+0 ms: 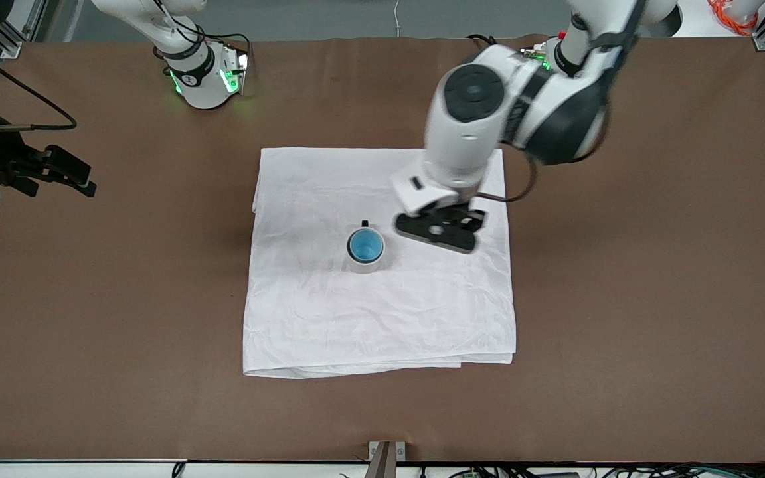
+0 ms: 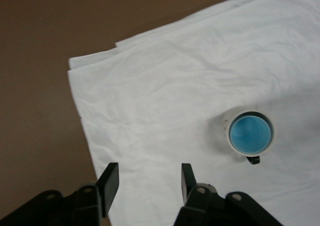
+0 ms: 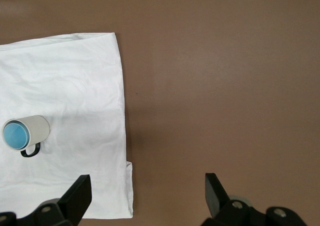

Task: Place blue cup into white mug on cloth
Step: 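Open the left gripper and lift it away from the mug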

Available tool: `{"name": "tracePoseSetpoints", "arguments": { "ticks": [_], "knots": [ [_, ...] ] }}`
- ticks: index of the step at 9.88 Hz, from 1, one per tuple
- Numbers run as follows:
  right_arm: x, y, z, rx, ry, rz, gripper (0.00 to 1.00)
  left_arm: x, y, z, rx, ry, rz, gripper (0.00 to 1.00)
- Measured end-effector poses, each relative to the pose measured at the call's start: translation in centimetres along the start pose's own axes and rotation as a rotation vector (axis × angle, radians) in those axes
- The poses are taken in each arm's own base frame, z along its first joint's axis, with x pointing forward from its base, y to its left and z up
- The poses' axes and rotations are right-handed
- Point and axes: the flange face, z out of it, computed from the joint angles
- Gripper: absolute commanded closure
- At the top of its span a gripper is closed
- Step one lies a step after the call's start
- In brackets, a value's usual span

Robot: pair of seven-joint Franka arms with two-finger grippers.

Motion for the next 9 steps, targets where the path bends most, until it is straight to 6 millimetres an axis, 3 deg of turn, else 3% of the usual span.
{"name": "tracePoseSetpoints", "arguments": {
  "ticks": [2,3,6,9],
  "knots": [
    [0.0,-0.1,0.2,-0.001,-0.006,-0.001,0.00,2.0,-10.6,-1.4,0.014,0.007,-0.145,0.01],
    [0.0,-0.1,0.4,-0.001,-0.009,-0.001,0.00,2.3,-14.5,-1.3,0.024,-0.013,-0.195,0.01],
    [0.0,-0.6,0.6,0.001,-0.014,-0.010,0.00,1.9,-21.3,-2.9,0.033,-0.026,-0.226,0.01],
    [-0.3,-2.5,0.8,0.003,-0.019,-0.044,0.00,-1.3,-32.8,-7.8,0.036,-0.043,-0.236,0.01]
  ]
}}
